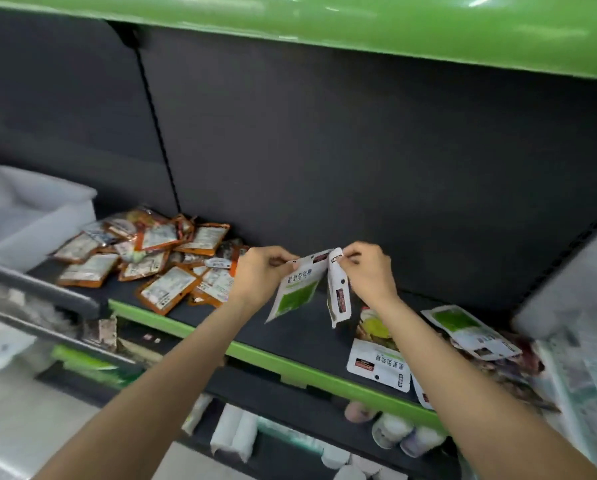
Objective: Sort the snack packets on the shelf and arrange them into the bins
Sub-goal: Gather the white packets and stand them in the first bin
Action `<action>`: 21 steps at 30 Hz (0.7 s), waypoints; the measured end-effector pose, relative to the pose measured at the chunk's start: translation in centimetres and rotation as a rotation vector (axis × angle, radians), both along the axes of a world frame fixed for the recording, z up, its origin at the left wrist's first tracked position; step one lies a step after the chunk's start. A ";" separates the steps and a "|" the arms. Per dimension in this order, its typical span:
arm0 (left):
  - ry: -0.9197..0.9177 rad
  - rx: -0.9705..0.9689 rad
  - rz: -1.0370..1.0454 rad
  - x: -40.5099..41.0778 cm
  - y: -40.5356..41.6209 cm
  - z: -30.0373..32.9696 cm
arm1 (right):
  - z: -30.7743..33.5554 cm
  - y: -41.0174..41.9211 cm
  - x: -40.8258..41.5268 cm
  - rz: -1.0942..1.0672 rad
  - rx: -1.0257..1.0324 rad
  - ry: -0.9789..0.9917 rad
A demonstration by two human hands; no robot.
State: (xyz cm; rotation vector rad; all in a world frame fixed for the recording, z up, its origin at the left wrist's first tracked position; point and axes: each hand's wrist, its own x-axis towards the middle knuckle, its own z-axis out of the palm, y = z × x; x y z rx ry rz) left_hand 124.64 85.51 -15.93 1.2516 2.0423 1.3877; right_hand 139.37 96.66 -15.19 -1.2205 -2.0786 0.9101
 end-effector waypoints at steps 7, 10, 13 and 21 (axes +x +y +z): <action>-0.029 0.021 0.011 -10.0 -8.0 -0.3 | -0.3 -7.2 -12.1 0.060 -0.129 0.075; -0.049 0.041 0.016 -15.4 -11.9 -0.1 | 0.4 -10.7 -17.6 0.061 -0.115 0.086; -0.014 0.061 0.056 -20.7 -15.8 0.4 | 0.9 -14.0 -23.2 0.101 -0.071 0.083; 0.001 0.100 0.297 -34.1 -24.3 1.5 | 2.0 -20.9 -36.9 0.258 0.068 0.004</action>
